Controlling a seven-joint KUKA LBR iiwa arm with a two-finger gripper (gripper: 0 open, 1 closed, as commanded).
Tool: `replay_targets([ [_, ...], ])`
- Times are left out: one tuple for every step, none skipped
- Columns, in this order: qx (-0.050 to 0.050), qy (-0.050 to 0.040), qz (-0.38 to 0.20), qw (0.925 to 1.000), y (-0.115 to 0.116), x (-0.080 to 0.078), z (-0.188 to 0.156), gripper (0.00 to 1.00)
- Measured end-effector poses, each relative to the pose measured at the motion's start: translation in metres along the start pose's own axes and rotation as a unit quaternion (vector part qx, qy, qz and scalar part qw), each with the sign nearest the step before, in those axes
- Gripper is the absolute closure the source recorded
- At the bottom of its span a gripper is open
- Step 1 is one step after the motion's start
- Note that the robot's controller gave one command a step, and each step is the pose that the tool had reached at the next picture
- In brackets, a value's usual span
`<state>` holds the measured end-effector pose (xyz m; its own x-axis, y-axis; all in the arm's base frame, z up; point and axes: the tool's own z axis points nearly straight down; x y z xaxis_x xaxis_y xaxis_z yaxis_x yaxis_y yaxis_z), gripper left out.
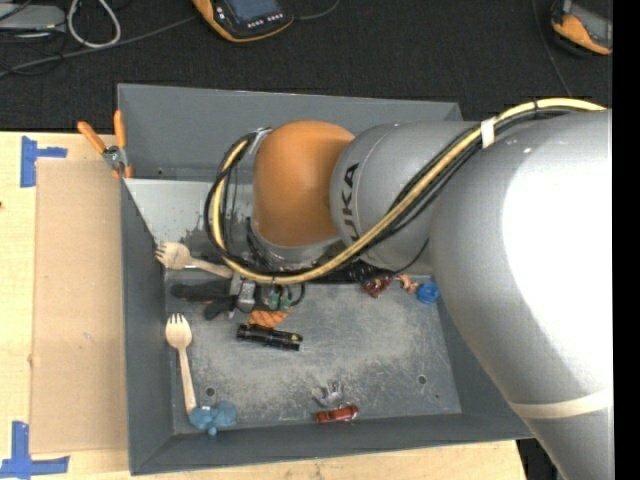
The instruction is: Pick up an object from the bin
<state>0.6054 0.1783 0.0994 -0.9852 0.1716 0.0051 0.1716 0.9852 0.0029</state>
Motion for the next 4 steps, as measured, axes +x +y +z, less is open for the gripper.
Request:
replay_targets([
  [-0.001, -0.0019, 0.0, 1.0, 0.001, -0.001, -0.025, 1.0],
  [-0.001, -0.0023, 0.001, 1.0, 0.001, -0.001, -0.043, 1.0],
  [-0.002, -0.0026, 0.001, 1.0, 0.0, -0.002, -0.061, 1.0],
  [-0.002, -0.0027, 0.002, 1.0, 0.0, -0.002, -0.068, 1.0],
])
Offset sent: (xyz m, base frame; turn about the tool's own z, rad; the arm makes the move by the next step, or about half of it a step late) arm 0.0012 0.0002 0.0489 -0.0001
